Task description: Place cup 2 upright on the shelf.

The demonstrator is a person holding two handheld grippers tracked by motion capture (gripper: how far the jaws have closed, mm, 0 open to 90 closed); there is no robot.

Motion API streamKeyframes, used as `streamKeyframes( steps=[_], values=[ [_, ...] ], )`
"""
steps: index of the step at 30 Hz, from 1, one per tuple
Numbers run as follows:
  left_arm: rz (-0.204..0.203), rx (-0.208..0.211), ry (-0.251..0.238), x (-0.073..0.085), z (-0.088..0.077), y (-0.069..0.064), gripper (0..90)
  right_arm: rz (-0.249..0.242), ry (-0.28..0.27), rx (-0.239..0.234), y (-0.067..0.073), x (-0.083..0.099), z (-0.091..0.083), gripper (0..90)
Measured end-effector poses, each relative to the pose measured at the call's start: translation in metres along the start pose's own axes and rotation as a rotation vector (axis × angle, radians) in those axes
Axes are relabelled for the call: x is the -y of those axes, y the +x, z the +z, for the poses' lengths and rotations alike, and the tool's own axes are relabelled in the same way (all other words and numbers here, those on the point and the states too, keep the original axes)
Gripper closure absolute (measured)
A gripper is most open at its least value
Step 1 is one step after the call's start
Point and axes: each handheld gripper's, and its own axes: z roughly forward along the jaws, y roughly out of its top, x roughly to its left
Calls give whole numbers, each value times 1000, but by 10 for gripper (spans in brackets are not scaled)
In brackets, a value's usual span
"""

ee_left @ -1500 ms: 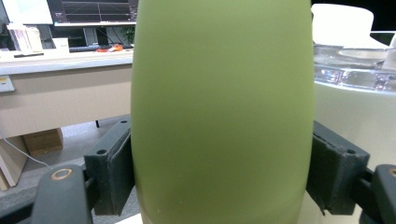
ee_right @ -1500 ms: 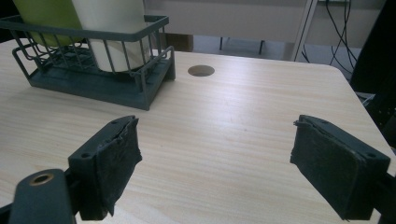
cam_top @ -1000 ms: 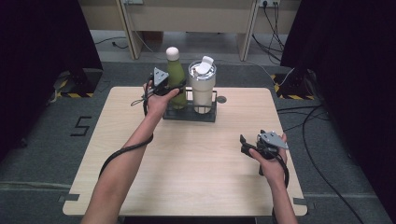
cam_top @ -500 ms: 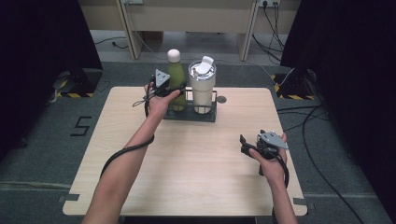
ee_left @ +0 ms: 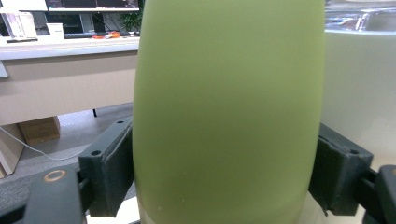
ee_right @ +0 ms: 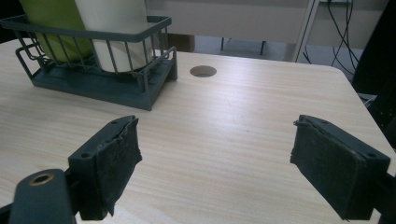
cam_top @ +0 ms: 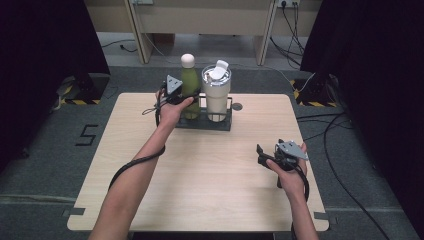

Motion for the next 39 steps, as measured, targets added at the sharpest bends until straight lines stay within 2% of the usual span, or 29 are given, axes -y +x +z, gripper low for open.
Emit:
streamKeyframes(
  steps=[3, 15, 31, 39],
  values=[
    [-2, -10, 2, 0, -1, 1, 141, 1, 0, 1, 0, 0, 0, 149],
    [11, -16, -9, -5, -7, 0, 68, -5, 6, -6, 1, 0, 1, 149],
    [31, -22, -31, -10, -25, -3, 53, -9, 3, -6, 2, -1, 0, 149],
    [47, -12, -38, -13, -36, -5, 55, -9, 3, -5, 2, -1, 0, 149]
  ],
)
